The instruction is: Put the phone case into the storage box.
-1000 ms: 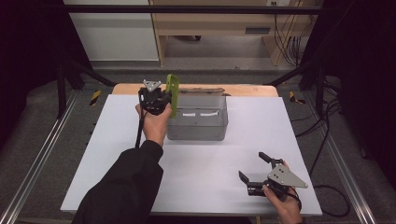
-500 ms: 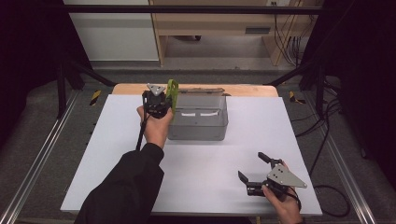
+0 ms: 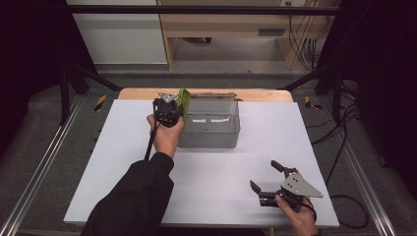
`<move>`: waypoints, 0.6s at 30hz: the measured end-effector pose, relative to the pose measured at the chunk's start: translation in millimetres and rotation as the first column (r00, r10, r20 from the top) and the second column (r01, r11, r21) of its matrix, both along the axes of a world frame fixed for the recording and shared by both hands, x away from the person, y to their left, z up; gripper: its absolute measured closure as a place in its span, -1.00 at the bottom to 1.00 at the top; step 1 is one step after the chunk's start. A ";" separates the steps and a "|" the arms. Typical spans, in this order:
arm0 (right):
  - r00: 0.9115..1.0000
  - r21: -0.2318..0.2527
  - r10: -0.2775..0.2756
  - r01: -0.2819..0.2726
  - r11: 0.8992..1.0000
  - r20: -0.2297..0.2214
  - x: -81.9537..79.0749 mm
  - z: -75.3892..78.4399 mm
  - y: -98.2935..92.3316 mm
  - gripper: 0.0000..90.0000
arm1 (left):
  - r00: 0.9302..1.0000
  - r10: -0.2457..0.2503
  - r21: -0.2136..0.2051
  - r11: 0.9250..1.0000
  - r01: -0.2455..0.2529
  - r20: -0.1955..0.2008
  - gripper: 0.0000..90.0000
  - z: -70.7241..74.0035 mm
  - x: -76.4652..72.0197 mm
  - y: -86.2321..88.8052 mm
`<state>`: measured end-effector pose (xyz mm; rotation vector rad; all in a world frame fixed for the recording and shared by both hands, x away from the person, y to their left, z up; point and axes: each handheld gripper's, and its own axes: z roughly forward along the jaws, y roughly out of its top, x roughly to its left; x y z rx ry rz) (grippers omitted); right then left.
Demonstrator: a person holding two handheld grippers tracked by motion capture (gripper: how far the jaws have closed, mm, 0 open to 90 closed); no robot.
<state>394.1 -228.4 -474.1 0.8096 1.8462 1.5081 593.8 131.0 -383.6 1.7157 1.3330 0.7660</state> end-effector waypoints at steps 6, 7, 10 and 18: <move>1.000 -0.003 -0.004 0.004 1.000 0.001 0.0 0.0 0.0 -0.92 | 1.000 -0.002 0.001 1.000 0.003 -0.024 0.73 -4.5 0.8 -0.8; 1.000 -0.003 -0.004 0.004 1.000 0.001 -0.1 0.0 -0.1 -0.92 | 1.000 -0.003 0.002 1.000 0.003 -0.025 0.73 -5.0 0.8 -0.9; 1.000 0.000 -0.004 0.004 1.000 0.001 -0.1 0.1 -0.1 -0.92 | 1.000 -0.003 -0.002 1.000 0.003 -0.027 0.73 -6.5 0.7 -0.9; 1.000 -0.009 -0.010 0.010 1.000 0.005 0.2 0.2 0.0 -0.94 | 0.999 -0.006 -0.003 1.000 0.006 -0.041 0.73 -9.4 1.1 -1.4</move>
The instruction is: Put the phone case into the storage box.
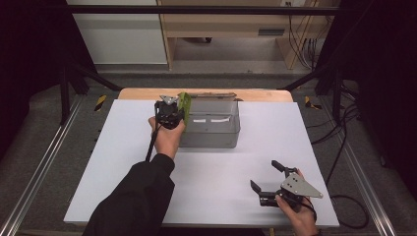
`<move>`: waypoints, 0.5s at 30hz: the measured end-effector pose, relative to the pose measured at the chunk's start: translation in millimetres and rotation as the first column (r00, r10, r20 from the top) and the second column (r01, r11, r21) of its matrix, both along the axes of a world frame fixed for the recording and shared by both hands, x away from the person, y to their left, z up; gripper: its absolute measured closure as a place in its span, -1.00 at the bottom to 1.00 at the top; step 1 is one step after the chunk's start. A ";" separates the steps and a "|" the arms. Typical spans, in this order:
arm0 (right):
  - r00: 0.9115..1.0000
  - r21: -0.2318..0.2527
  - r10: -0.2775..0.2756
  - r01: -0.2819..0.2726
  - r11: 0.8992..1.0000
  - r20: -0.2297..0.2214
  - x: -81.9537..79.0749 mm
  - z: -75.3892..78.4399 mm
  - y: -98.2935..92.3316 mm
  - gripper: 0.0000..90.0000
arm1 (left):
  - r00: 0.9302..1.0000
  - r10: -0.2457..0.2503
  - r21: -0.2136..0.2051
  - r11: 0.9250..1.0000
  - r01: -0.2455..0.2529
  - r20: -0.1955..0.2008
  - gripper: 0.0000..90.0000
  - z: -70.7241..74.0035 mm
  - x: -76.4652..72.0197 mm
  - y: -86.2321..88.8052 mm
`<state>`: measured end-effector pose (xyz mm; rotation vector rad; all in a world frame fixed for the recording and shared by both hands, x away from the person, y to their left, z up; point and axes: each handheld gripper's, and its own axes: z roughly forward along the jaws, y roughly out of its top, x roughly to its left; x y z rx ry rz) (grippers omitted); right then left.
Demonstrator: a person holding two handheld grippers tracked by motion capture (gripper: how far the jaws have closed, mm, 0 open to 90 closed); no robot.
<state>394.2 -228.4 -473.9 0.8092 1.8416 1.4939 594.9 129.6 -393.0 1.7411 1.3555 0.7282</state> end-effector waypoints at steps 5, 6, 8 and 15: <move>1.000 -0.003 -0.002 0.002 1.000 -0.001 -0.1 -0.2 0.4 -0.94 | 1.000 0.001 -0.009 1.000 -0.001 -0.008 0.73 -2.0 0.2 0.0; 1.000 -0.004 -0.002 0.002 1.000 -0.001 -0.1 -0.3 0.2 -0.94 | 1.000 0.002 -0.010 1.000 -0.002 -0.009 0.73 -2.2 0.4 0.0; 1.000 -0.004 -0.003 0.003 1.000 -0.001 -0.1 -0.2 0.0 -0.94 | 1.000 0.004 -0.011 1.000 -0.004 -0.013 0.73 -2.8 0.8 -0.1; 1.000 -0.021 0.001 -0.001 1.000 -0.004 0.0 -0.3 1.7 -0.92 | 1.000 0.004 -0.016 1.000 -0.005 -0.019 0.73 -4.5 1.6 0.2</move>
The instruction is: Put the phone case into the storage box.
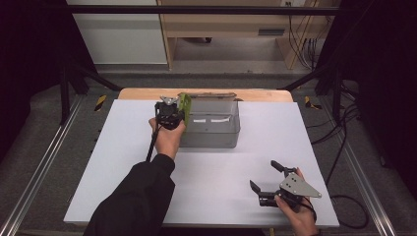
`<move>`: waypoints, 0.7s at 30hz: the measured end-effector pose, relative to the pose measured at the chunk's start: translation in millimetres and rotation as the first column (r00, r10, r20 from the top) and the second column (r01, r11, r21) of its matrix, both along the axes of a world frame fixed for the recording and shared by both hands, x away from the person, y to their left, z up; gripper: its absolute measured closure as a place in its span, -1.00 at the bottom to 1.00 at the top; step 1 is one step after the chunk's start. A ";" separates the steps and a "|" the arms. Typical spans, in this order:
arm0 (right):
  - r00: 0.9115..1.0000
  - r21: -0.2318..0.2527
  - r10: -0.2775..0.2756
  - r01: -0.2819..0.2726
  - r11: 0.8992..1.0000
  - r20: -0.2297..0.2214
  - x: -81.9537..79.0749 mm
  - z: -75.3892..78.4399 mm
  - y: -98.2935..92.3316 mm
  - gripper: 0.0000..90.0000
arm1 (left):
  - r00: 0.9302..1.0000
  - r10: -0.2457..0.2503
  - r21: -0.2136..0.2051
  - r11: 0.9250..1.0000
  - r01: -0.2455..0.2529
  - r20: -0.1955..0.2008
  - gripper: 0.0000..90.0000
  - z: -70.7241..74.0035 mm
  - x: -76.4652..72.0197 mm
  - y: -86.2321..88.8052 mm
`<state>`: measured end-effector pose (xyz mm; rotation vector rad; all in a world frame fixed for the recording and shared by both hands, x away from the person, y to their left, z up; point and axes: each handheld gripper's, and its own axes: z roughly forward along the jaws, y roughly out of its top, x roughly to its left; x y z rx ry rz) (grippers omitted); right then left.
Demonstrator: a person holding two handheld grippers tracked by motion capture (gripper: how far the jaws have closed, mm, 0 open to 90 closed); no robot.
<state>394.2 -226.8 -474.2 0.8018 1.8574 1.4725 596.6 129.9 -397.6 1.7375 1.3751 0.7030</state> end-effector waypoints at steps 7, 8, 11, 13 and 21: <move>1.000 -0.001 -0.005 0.005 1.000 -0.003 0.2 0.0 0.0 -0.92 | 1.000 -0.006 0.000 1.000 0.006 -0.008 0.73 -1.5 -0.3 -1.1; 1.000 -0.001 -0.006 0.006 1.000 -0.003 0.1 0.1 0.2 -0.92 | 1.000 -0.007 0.001 1.000 0.007 -0.008 0.73 -1.9 -0.4 -1.4; 1.000 -0.003 -0.005 0.005 1.000 -0.006 -0.1 0.1 0.8 -0.92 | 1.000 -0.009 0.003 1.000 0.009 -0.012 0.73 -2.6 -0.6 -1.9; 1.000 -0.002 -0.005 0.005 1.000 -0.008 0.1 -0.1 0.8 -0.92 | 1.000 -0.009 0.002 1.000 0.009 -0.012 0.73 -3.3 -0.5 -2.0; 1.000 -0.004 -0.005 0.005 1.000 -0.011 0.2 -0.2 1.2 -0.92 | 1.000 -0.005 -0.010 1.000 0.005 -0.016 0.73 -4.8 -0.7 -1.5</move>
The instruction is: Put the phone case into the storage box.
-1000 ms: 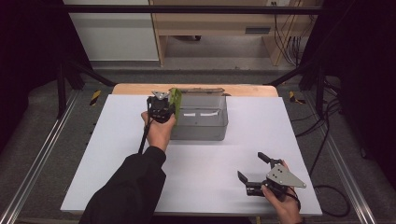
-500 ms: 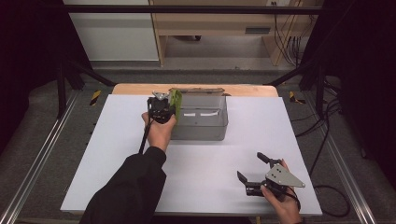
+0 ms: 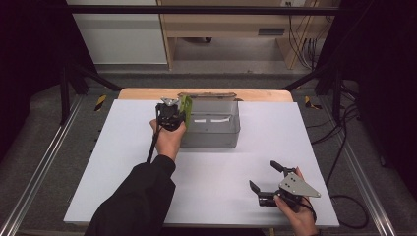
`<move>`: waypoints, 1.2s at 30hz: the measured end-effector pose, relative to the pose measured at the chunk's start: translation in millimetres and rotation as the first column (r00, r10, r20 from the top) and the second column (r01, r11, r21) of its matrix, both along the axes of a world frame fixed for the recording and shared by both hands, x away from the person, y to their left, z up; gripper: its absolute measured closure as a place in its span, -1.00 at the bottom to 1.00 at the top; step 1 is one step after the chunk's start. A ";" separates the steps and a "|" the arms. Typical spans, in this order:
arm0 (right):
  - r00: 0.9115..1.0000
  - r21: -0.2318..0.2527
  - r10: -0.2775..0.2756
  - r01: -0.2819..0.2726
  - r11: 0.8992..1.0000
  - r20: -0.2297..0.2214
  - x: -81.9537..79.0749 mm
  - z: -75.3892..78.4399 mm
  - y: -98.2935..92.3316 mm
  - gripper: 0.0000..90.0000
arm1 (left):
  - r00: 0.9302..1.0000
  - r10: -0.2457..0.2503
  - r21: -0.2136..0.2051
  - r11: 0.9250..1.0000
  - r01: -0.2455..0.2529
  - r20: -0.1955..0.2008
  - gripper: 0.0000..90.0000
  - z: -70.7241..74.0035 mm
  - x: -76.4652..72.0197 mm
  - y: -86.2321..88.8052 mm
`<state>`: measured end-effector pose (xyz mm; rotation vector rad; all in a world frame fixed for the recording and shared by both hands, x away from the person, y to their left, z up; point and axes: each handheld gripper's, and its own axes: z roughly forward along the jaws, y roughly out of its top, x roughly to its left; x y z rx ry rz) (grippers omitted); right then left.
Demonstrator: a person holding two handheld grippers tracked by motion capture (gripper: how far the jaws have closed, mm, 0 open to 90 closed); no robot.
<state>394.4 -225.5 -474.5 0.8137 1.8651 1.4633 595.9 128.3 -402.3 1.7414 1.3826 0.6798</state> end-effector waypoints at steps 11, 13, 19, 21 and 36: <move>1.000 -0.001 -0.003 0.003 1.000 -0.008 0.4 -0.4 0.0 -0.92 | 1.000 -0.002 -0.002 1.000 0.002 -0.008 0.73 -3.4 -0.3 -0.2; 1.000 0.000 -0.003 0.003 1.000 -0.013 0.4 -0.7 0.4 -0.92 | 1.000 -0.003 0.002 1.000 0.003 -0.008 0.73 -4.1 -0.3 -0.1; 1.000 -0.001 -0.009 0.009 1.000 -0.017 0.6 -0.6 -0.1 -0.90 | 1.000 -0.003 0.004 1.000 0.003 -0.008 0.73 -4.9 -1.1 -0.3; 1.000 0.004 -0.012 0.012 1.000 -0.017 0.7 -0.1 -1.0 -0.90 | 1.000 -0.003 0.003 1.000 0.003 -0.010 0.73 -4.9 -1.3 -0.7; 1.000 -0.005 -0.007 0.007 1.000 -0.022 1.3 -1.1 -0.1 -0.90 | 1.000 -0.002 0.002 1.000 0.002 -0.016 0.73 -7.6 -2.2 -2.8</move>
